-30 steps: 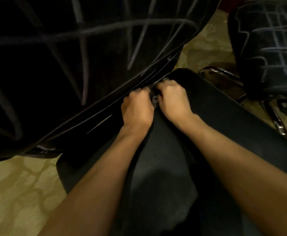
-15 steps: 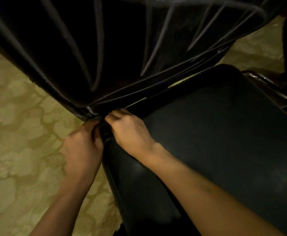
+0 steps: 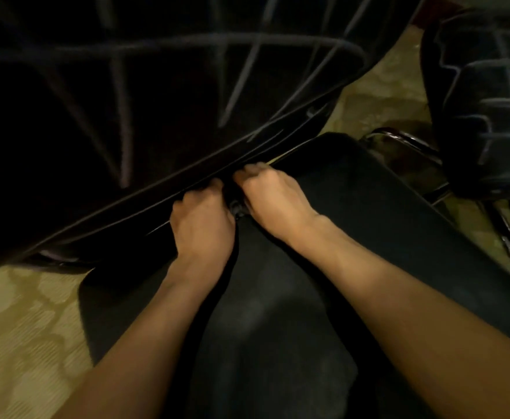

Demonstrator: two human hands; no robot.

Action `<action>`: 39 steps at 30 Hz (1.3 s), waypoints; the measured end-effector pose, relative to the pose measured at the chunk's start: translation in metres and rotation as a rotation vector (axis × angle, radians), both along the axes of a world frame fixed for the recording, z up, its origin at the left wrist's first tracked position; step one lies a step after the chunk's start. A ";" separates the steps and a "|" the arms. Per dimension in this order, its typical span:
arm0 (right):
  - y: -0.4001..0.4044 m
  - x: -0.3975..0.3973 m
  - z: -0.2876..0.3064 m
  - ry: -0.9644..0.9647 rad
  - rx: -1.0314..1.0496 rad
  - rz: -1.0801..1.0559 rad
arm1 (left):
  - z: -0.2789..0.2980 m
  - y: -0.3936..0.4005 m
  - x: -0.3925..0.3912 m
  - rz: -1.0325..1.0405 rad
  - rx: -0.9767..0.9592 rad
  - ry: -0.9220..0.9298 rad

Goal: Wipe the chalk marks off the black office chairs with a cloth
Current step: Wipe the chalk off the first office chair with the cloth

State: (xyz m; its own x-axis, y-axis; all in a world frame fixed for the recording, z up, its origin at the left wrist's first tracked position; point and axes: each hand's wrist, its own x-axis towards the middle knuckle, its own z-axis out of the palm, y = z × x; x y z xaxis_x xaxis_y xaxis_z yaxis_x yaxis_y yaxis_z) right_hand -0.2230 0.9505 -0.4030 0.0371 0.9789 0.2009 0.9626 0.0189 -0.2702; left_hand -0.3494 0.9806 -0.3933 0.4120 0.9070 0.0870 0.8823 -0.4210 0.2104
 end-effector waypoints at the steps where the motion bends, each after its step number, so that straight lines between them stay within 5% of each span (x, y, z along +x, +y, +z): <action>1: 0.000 0.017 0.000 -0.002 -0.005 -0.020 | 0.000 0.002 0.018 -0.018 -0.012 -0.004; 8: -0.007 0.122 0.011 -0.074 -0.084 -0.206 | -0.001 0.005 0.137 -0.130 -0.008 -0.033; 16: -0.031 0.170 0.009 0.106 -0.073 -0.498 | 0.000 0.002 0.203 -0.273 0.013 -0.105; 24: -0.114 0.173 -0.003 0.278 -0.065 -0.821 | 0.006 -0.017 0.246 -0.705 -0.193 -0.010; 39: -0.379 0.086 0.004 0.067 -0.047 -1.221 | 0.014 -0.271 0.208 -1.200 -0.343 -0.018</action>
